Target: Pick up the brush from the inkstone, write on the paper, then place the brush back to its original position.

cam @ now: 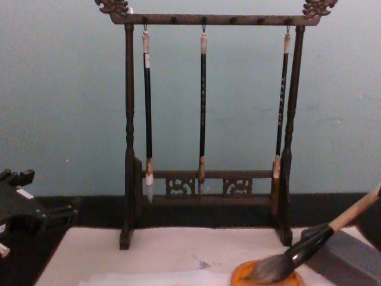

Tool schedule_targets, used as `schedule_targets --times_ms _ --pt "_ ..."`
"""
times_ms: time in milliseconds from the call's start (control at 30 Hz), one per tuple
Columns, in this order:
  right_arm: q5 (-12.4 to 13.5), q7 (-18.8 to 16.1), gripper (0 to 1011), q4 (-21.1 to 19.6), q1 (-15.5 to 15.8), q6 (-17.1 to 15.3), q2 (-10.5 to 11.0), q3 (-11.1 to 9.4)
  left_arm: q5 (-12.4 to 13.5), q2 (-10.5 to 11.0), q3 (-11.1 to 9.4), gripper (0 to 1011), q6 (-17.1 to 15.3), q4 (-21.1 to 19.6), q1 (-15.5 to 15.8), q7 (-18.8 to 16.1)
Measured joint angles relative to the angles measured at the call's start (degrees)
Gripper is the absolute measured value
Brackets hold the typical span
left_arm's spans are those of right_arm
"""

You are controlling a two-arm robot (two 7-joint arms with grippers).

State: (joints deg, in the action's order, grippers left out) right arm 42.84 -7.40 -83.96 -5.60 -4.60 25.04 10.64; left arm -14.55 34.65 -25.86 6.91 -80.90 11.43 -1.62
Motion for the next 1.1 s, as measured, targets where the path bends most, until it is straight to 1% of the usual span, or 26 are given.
schedule_targets --times_ms 33,100,133,167,233,267,400,467,533,567,767,1100 --pt "1.05 -0.19 1000 0.00 0.06 -0.64 -0.48 -0.50 0.00 0.00 0.00 1010 0.00 0.00 0.00 0.00" --pt "4.93 -0.72 1000 0.20 0.10 -3.16 -2.15 -2.26 0.00 0.00 0.00 1010 0.00 0.00 0.00 -0.01" --pt "4.93 -0.72 1000 0.20 0.10 -3.16 -2.15 -2.26 0.00 0.00 0.00 1010 0.00 0.00 0.00 0.00" --pt "6.62 -0.77 1000 0.40 0.03 -4.22 -2.74 -2.77 0.00 0.00 0.00 1010 0.00 0.00 0.00 0.00" --pt "8.39 -0.76 1000 0.64 -0.12 -5.25 -3.32 -3.28 0.00 0.00 0.00 1010 0.00 0.00 0.00 -0.01" --pt "10.26 -0.68 1000 0.94 -0.33 -6.23 -3.89 -3.74 0.00 0.00 0.00 1010 0.00 0.00 0.00 0.00" --pt "13.77 -0.37 1000 1.69 -0.80 -8.04 -5.06 -4.55 0.00 0.00 0.00 1010 0.00 0.00 0.00 -0.01" --pt "16.80 0.09 1000 2.51 -1.37 -9.55 -6.16 -5.18 0.00 0.00 0.00 1010 0.00 0.00 0.00 0.00" --pt "18.00 0.37 1000 2.95 -1.70 -10.11 -6.66 -5.37 0.00 0.00 0.00 1010 0.00 0.00 0.00 0.00" --pt "19.01 0.60 1000 3.30 -1.99 -10.59 -6.99 -5.44 0.00 0.00 0.00 1010 0.00 0.00 0.00 0.00" --pt "21.74 1.62 1000 4.90 -3.37 -11.38 -8.18 -5.38 0.00 0.00 0.00 1010 0.00 0.00 0.00 0.00" --pt "24.45 1.69 1000 8.23 -5.82 -11.40 -9.09 -4.37 0.00 0.00 0.00 1010 0.00 0.00 0.00 0.00"
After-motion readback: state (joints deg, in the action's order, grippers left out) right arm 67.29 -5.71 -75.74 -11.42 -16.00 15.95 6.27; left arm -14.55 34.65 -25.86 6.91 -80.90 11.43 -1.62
